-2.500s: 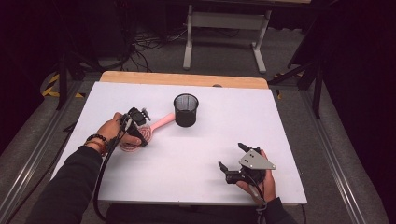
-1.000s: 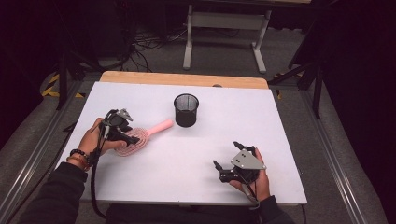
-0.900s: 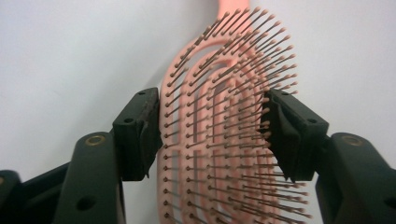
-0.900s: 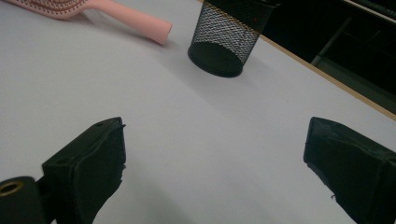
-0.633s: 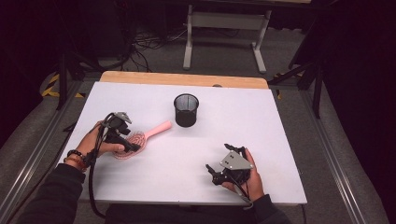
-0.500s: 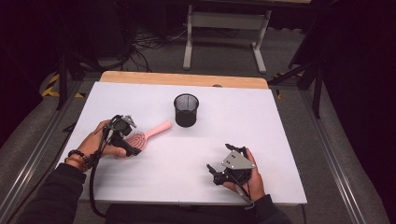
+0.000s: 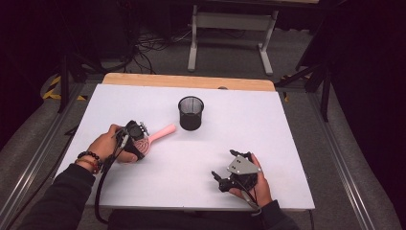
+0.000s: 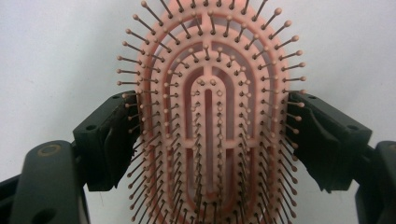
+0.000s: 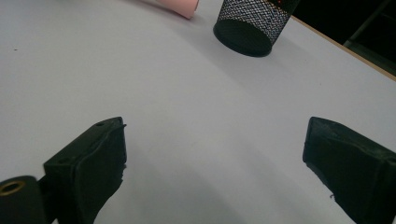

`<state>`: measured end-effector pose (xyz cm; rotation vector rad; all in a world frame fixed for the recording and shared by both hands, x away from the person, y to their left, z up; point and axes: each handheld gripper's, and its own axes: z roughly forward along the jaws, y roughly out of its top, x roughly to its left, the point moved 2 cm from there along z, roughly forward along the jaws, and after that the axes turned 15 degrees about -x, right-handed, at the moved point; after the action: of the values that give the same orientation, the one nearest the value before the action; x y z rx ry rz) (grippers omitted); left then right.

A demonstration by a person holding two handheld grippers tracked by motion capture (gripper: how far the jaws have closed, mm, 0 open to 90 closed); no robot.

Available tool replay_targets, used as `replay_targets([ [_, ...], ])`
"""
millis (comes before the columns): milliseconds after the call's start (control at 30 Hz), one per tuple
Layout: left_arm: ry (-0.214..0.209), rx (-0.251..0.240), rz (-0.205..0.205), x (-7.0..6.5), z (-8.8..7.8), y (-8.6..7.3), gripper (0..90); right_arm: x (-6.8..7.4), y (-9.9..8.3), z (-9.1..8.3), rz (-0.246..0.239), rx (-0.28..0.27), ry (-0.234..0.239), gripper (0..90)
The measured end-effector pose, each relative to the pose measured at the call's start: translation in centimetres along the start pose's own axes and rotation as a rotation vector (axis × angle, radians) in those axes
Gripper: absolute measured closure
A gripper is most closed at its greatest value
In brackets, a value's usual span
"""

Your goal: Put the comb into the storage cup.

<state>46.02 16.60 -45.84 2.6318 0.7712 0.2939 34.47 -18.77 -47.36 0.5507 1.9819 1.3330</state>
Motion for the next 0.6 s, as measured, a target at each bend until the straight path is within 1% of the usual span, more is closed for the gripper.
replay_targets([
  [33, 0.000, 0.008, -0.001, 0.0, 0.0, 0.1, 20.9, 0.0, 0.0, 0.0, 0.001, -0.001, 0.002, 7.0],
  [100, 0.005, 0.026, 0.009, -0.1, 0.1, 0.4, 21.1, 0.1, 0.0, 0.0, 0.001, 0.000, 0.005, 7.0],
  [167, 0.008, 0.027, 0.022, -0.2, 0.0, 0.4, 21.7, 0.1, 0.0, 0.0, 0.001, 0.003, 0.011, 7.2],
  [267, -0.003, 0.001, 0.022, -0.1, -0.1, 0.1, 22.1, 0.2, 0.0, 0.0, -0.012, 0.009, 0.006, 7.2],
  [333, -0.020, -0.029, 0.007, 0.0, -0.4, -0.2, 22.1, 0.2, 0.0, 0.0, -0.018, 0.006, 0.001, 7.3],
  [367, -0.025, -0.031, 0.004, 0.0, -0.5, -0.2, 22.1, 0.2, 0.1, 0.0, -0.030, 0.006, -0.005, 7.2],
  [400, -0.025, -0.049, 0.009, 0.1, -0.7, -0.3, 22.1, 0.2, 0.2, -0.1, -0.035, 0.004, -0.008, 7.3],
  [467, -0.023, -0.051, 0.008, 0.0, -1.1, -0.3, 22.1, 0.3, 0.4, 0.0, -0.054, 0.001, -0.022, 7.2],
  [500, -0.026, -0.048, 0.021, -0.1, -1.4, -0.3, 22.1, 0.4, 0.6, -0.1, -0.069, -0.003, -0.030, 7.1],
  [533, -0.015, -0.051, 0.030, -0.2, -1.5, -0.2, 22.2, 0.5, 0.9, 0.0, -0.086, -0.010, -0.038, 6.9],
  [600, -0.013, -0.041, 0.040, -0.4, -1.9, -0.3, 22.2, 0.7, 1.3, 0.0, -0.117, -0.026, -0.057, 6.5],
])
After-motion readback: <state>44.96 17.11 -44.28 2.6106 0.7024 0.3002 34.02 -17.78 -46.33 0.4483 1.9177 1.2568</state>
